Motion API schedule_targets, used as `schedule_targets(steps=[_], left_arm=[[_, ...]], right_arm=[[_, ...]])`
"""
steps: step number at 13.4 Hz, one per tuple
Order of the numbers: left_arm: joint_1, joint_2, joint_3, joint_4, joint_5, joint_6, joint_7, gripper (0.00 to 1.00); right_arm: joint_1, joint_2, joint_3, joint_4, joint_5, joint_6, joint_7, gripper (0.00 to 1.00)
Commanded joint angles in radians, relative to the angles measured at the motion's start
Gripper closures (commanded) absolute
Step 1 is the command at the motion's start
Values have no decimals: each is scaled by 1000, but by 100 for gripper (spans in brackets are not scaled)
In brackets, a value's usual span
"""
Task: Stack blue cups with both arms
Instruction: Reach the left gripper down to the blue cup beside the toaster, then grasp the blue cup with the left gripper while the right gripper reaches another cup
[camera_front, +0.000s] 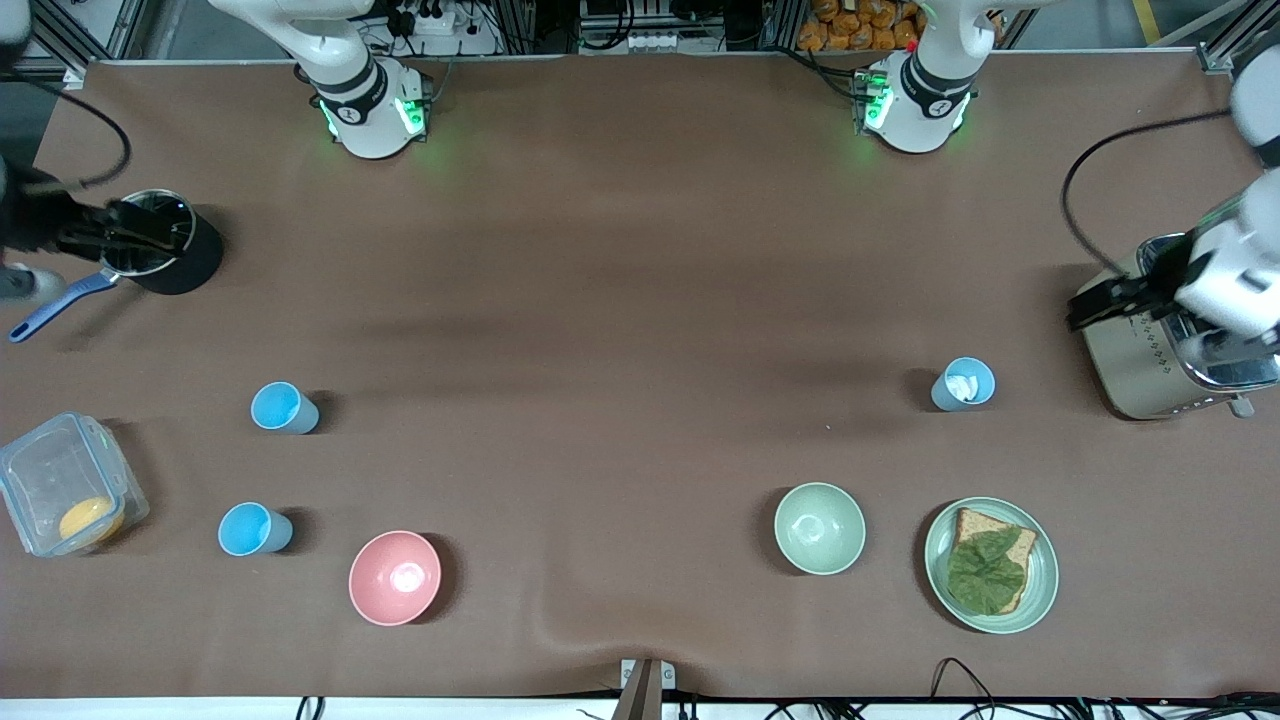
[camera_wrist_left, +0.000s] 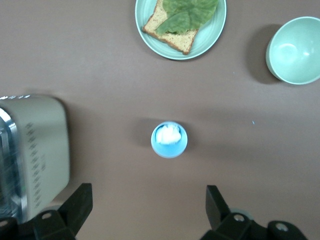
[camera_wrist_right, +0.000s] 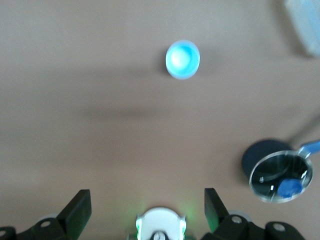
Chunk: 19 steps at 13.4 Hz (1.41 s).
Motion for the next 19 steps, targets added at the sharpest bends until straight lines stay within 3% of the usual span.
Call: schedule_targets(steps=[1,5,7,10,12,16,19], left_arm=[[1,-33,-4,-211,-13,235,23,0],[7,22,-4,-385,-10,507,28,0],[19,80,-4,-387,-10,538,72,0],[19,163,-5,-390,-8,607,74,0],[19,191,-5,-390,-8,622,77,0],[21,214,-5,-403,-8,624,87,24],[30,225,-5,-422,-8,659,94,46]], right_arm=[[-66,107,-5,24,15,-55,5,0],[-123,254,-5,15,15,-31,-63,0],[-118,306,-7,-9,10,78,-63,0],[-106,323,-7,-142,1,311,-63,0],[-114,331,-7,-146,-2,330,-63,0],[-115,391,-5,-146,12,432,-61,0],[-112,434,-7,-152,-51,584,-66,0]])
